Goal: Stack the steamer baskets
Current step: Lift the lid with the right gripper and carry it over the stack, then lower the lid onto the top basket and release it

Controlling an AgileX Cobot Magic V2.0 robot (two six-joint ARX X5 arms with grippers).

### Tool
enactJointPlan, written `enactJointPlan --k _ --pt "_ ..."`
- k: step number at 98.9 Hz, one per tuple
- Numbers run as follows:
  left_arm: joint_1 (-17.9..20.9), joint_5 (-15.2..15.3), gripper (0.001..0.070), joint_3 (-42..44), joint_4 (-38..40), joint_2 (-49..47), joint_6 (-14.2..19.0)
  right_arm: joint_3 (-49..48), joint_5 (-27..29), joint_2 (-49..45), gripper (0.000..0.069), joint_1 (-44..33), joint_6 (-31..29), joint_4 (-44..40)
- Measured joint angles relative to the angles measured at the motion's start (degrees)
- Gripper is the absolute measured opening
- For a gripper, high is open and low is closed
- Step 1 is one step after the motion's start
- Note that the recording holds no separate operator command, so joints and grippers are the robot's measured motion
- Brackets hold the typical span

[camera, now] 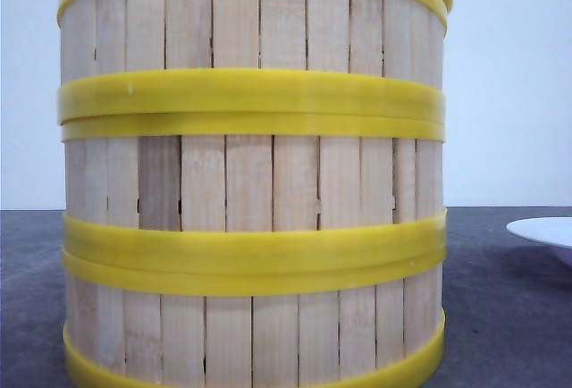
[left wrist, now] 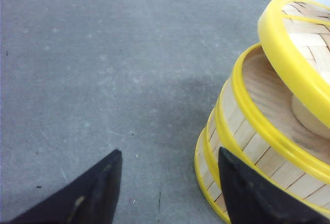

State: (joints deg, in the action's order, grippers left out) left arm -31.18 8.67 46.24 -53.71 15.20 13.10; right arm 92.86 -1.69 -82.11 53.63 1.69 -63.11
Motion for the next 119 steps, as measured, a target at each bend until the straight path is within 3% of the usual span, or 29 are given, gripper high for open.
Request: enactJointPlan --k 119 --pt "0.0 0.0 0.0354 0.0 -0.07 0.0 0.0 0.02 -1.92 -4.22 0.0054 0.35 0.0 1.7"
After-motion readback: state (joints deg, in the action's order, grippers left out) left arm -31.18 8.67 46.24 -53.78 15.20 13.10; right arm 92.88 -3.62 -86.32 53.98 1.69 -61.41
